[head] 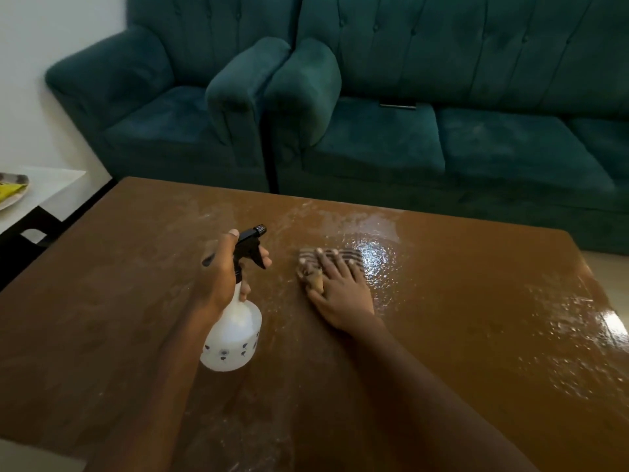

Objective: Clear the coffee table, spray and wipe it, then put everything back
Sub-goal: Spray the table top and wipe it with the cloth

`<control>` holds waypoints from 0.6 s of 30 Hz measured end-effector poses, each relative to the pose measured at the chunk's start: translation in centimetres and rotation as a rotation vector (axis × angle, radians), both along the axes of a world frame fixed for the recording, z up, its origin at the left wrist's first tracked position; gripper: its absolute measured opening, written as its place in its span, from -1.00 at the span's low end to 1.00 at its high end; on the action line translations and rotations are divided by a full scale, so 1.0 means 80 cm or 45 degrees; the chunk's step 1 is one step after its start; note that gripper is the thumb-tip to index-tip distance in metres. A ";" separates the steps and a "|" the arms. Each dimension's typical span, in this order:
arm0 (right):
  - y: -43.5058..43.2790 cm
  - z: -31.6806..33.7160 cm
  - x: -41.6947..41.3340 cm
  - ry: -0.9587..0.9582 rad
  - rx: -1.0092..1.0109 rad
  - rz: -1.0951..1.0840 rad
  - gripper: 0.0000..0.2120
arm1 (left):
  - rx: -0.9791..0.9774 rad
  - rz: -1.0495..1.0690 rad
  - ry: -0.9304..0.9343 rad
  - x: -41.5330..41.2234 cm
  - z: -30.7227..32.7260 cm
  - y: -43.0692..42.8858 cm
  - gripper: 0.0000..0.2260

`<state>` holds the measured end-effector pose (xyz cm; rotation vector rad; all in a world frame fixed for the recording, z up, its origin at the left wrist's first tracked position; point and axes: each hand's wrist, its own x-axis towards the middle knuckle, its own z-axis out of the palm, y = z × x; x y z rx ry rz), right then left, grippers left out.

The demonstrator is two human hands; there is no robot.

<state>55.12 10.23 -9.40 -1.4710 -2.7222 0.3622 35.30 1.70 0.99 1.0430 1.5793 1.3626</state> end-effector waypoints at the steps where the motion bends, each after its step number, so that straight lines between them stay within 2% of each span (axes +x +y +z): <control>1: -0.012 -0.002 0.012 0.015 0.010 0.045 -0.45 | -0.002 -0.009 -0.002 0.000 -0.001 0.005 -0.42; 3: -0.024 -0.007 0.048 0.032 0.012 0.042 -0.42 | -0.006 -0.041 0.008 0.002 -0.002 0.017 -0.42; 5: -0.021 -0.009 0.086 0.021 0.013 -0.081 -0.38 | -0.014 -0.085 0.030 0.006 -0.003 0.030 -0.43; 10: 0.026 -0.006 0.156 -0.042 0.003 -0.407 -0.47 | -0.070 -0.187 0.055 0.032 0.002 0.066 -0.42; 15: 0.058 -0.008 0.175 -0.022 -0.004 -0.495 -0.46 | -0.210 -0.186 0.169 0.055 0.008 0.091 -0.45; 18: 0.068 -0.008 0.180 0.003 -0.007 -0.515 -0.46 | -0.376 -0.161 0.121 0.057 0.007 0.100 -0.48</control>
